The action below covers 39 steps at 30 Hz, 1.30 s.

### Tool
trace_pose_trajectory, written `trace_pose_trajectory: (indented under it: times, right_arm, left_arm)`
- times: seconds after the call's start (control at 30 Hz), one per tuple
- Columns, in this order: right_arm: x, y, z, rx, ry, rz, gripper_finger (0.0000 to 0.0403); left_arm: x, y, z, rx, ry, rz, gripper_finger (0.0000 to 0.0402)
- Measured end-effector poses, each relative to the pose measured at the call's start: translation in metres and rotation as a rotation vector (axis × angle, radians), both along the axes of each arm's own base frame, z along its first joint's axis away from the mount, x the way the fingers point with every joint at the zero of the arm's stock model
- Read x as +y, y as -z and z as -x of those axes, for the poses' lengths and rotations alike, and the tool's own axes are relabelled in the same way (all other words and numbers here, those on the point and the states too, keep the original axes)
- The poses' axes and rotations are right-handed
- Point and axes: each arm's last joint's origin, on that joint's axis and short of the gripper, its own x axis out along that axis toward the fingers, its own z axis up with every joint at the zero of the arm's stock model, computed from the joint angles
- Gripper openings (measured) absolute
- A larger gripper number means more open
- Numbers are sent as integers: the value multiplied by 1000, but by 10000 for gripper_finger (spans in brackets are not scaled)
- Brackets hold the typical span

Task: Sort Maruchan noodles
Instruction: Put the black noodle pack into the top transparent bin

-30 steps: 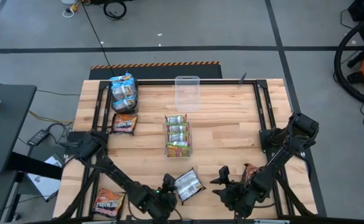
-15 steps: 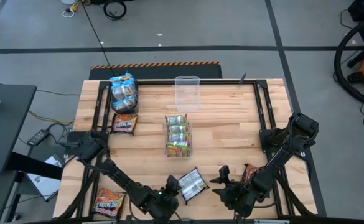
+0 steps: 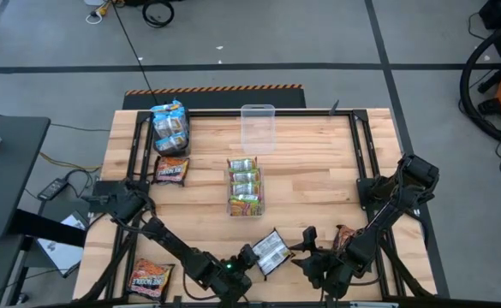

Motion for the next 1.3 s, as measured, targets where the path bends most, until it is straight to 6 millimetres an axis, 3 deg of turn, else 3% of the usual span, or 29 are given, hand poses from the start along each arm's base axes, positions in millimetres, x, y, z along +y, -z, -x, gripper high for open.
trace_pose_trajectory:
  times: [0.27,0.53,0.67,0.77,0.93,1.13,1.3]
  right_arm:
    - [-4,-18,9,-2,10,-62,206]
    - [-11,-50,26,-14,44,-212,206]
    - [-16,-67,36,-34,47,-268,206]
    - [-19,-77,43,-42,34,-286,206]
    - [-25,-81,48,-1,47,-303,206]
    - [-30,-68,54,118,134,-320,206]
    - [-25,-54,51,167,179,-326,206]
  left_arm:
    - [14,6,-17,-7,-19,63,138]
    - [21,4,-29,-65,-52,211,17]
    - [20,-6,-37,-111,-86,275,10]
    - [13,-31,-45,-124,-91,321,9]
    - [26,-100,-54,-42,-142,466,8]
    - [90,-177,-67,53,-250,678,7]
    - [171,-223,-73,73,-342,796,7]
